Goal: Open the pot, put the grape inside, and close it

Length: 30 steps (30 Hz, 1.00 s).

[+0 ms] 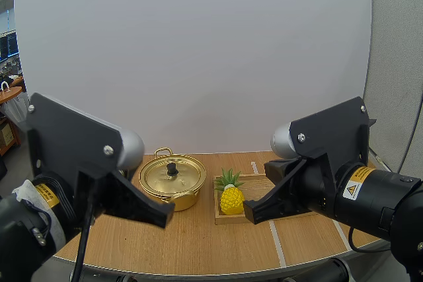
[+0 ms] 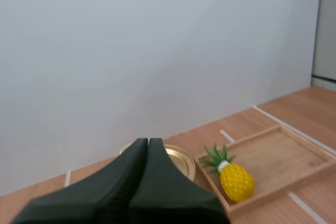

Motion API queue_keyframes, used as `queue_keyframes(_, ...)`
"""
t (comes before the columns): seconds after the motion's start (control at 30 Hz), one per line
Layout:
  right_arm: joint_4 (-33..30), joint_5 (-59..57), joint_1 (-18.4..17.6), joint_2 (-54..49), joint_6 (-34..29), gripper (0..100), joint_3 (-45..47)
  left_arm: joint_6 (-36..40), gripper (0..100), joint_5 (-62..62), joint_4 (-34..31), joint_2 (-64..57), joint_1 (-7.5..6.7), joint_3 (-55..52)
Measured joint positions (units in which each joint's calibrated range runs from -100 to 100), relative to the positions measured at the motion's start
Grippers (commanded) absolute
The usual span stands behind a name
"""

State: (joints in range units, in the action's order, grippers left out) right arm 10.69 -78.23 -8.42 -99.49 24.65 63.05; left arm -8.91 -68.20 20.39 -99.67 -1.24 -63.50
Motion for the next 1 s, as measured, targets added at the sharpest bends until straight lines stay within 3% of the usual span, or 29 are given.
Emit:
queue_keyframes(0.27,0.0,25.38,0.11,-0.11,0.0,0,5.7,0.5,0,29.7,0.0,-0.13,0.0,-12.87)
queue_keyframes(0.43,0.0,32.73,1.67,-0.11,0.0,0,9.6,0.6,0,45.0,0.0,-0.13,0.0,-19.68)
queue_keyframes(0.67,0.0,55.08,4.66,-0.11,0.0,0,19.78,0.96,0,70.63,1.42,-0.13,0.0,-28.54)
queue_keyframes(0.83,0.0,68.45,4.74,-0.11,0.0,0,28.78,1.06,0,74.48,3.16,-0.13,0.0,-34.73)
queue_keyframes(1.0,0.0,70.98,4.74,-0.11,0.0,0,36.32,1.06,0,72.18,3.37,-0.13,0.0,-36.23)
